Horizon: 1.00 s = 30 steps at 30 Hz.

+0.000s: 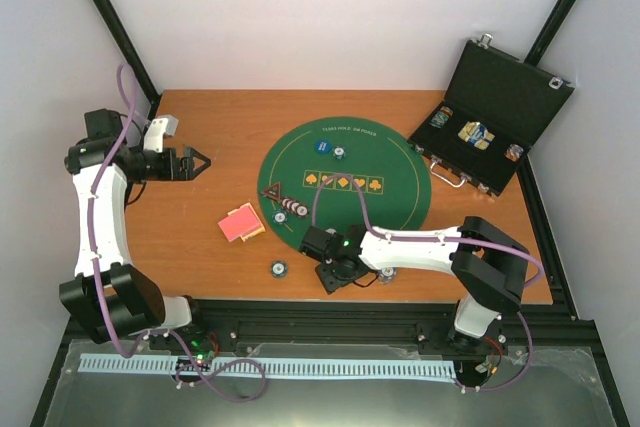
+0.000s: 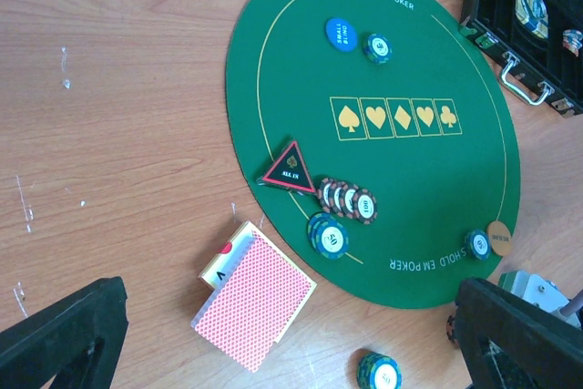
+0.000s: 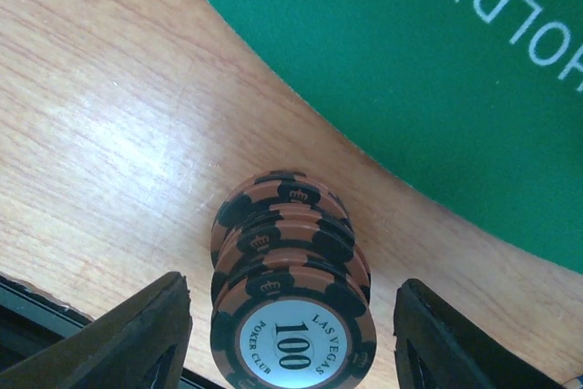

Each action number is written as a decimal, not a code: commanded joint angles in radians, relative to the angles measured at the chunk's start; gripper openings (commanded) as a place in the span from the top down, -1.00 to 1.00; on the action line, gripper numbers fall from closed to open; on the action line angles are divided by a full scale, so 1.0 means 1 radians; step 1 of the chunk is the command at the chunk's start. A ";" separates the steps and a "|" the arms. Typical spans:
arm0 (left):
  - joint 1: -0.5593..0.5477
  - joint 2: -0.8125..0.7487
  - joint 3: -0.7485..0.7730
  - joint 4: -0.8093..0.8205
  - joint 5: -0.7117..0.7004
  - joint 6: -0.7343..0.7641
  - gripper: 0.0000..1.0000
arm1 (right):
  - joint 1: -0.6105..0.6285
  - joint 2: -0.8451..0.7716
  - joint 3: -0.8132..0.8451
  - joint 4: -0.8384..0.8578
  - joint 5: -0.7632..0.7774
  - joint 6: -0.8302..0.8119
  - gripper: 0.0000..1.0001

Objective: Distribute texas hold em gaming equipment

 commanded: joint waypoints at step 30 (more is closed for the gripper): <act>0.009 0.010 0.043 -0.002 0.010 0.005 -1.00 | 0.014 -0.034 0.135 -0.152 0.035 -0.055 0.18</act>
